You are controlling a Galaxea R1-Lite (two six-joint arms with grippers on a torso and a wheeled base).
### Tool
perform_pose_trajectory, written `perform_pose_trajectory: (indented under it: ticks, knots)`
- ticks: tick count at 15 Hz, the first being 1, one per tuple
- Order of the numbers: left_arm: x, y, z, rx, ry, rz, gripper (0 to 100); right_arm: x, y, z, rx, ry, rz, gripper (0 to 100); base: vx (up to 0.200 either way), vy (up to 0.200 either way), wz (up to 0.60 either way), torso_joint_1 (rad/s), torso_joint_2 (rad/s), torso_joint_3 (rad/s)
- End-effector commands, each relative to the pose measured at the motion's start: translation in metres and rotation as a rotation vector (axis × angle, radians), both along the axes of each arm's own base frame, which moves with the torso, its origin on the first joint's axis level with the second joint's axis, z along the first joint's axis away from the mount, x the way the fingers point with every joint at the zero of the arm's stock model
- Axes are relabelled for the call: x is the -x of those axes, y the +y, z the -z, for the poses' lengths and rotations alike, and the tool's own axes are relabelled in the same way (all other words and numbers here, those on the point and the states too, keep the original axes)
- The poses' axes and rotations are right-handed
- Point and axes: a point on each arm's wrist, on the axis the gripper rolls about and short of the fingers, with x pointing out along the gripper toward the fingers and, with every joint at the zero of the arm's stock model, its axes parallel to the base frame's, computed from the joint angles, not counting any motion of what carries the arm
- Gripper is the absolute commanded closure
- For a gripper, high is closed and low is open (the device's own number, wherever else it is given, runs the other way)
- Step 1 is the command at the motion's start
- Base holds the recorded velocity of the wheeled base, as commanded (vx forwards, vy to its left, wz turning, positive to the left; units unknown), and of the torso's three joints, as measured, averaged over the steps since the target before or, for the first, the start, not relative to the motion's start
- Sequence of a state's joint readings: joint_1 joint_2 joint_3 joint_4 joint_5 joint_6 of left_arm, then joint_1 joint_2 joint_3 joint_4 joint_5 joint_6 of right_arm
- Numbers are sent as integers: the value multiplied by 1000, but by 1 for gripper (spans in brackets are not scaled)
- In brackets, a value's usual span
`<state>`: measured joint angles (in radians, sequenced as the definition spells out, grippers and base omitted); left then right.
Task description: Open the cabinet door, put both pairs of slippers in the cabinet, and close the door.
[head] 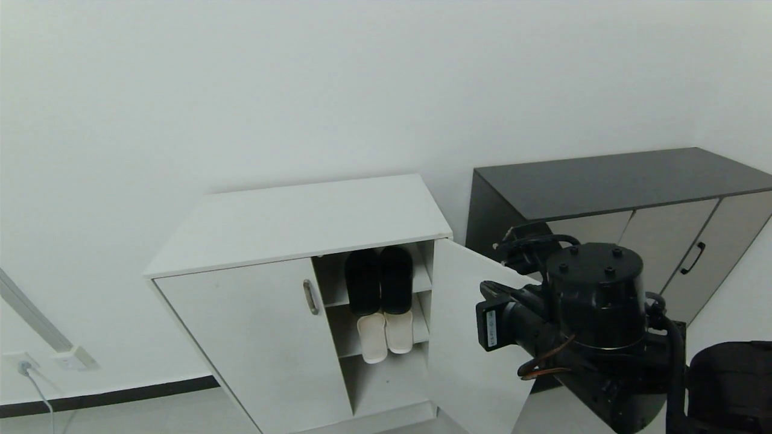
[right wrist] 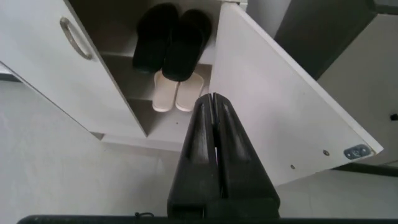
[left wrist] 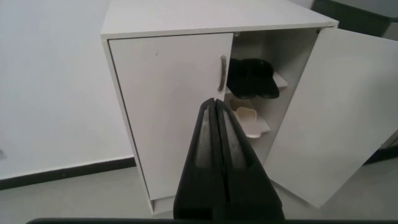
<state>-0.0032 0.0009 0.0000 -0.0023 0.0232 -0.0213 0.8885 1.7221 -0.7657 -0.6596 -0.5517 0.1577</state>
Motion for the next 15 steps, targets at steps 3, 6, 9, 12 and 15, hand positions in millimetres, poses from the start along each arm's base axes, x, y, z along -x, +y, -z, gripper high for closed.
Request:
perform_pose_trajectory:
  ticks: [3, 6, 9, 12, 15]
  knots:
    - [0, 0, 0, 0, 0, 0, 100, -1, -2, 2, 6, 5, 7, 100, 0, 0, 0, 0, 0, 0]
    - [0, 0, 0, 0, 0, 0, 100, -3, -3, 2, 6, 6, 13, 100, -200, 0, 0, 9, 1, -1]
    - [0, 0, 0, 0, 0, 0, 100, -3, -4, 3, 9, 6, 17, 100, -200, 0, 0, -9, 2, 6]
    - [0, 0, 0, 0, 0, 0, 100, -18, -14, -2, 24, -15, 62, 100, 0, 0, 0, 0, 0, 0]
    - [0, 0, 0, 0, 0, 0, 100, -56, -31, -24, 17, -76, 161, 100, 0, 0, 0, 0, 0, 0]
